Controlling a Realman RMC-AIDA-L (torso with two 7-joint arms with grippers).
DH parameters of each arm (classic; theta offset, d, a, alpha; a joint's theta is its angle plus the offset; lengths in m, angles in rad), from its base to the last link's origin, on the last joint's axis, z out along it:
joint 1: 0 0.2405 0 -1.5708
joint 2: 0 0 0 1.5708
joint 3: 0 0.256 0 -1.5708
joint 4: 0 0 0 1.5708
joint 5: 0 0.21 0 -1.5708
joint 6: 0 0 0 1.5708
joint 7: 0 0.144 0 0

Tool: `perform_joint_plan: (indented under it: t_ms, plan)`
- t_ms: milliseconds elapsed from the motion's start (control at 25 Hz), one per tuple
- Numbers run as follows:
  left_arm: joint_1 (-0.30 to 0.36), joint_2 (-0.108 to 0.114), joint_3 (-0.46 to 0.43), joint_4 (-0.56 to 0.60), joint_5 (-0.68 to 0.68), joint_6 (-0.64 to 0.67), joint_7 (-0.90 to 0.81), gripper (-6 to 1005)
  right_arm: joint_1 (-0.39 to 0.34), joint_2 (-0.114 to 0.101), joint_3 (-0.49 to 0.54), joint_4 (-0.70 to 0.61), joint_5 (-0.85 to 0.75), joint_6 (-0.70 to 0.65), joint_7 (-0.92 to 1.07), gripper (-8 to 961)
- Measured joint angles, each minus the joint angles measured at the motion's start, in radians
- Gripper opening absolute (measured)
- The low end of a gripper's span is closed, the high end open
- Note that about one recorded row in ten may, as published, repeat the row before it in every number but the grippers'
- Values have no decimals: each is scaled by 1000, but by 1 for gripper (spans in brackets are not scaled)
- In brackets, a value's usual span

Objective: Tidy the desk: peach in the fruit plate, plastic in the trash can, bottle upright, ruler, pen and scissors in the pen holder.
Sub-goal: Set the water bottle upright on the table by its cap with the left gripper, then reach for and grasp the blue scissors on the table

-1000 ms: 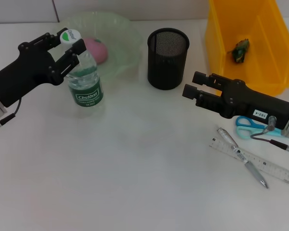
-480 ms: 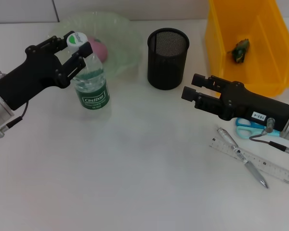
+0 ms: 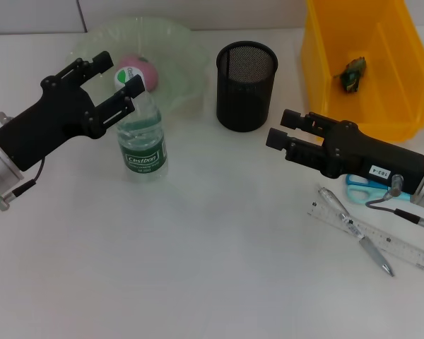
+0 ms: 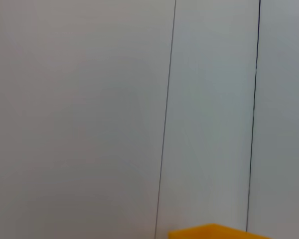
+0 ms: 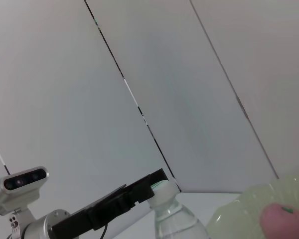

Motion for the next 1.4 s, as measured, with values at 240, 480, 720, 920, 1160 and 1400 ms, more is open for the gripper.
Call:
perform_joint_plan:
  t_ms: [240, 480, 720, 920, 1160, 1400]
  plan:
    - [33, 10, -9, 15, -22, 118, -22, 724, -5, -1, 1, -4, 0, -18, 2, 672]
    - [90, 57, 27, 141, 41, 251, -194, 758, -36, -30, 4, -125, -10, -68, 105, 671]
    - [95, 73, 65, 269, 291, 316, -314, 746, -38, -96, 7, -528, -213, -220, 465, 670]
    - [66, 49, 66, 280, 397, 324, -324, 743, 45, -94, -12, -984, -649, -382, 761, 670]
    - [48, 26, 80, 282, 428, 315, -327, 743, 100, -8, -214, -1280, -1058, -457, 818, 669]
    - [45, 21, 96, 282, 430, 308, -332, 743, 95, -4, -380, -1164, -1182, -284, 817, 669]
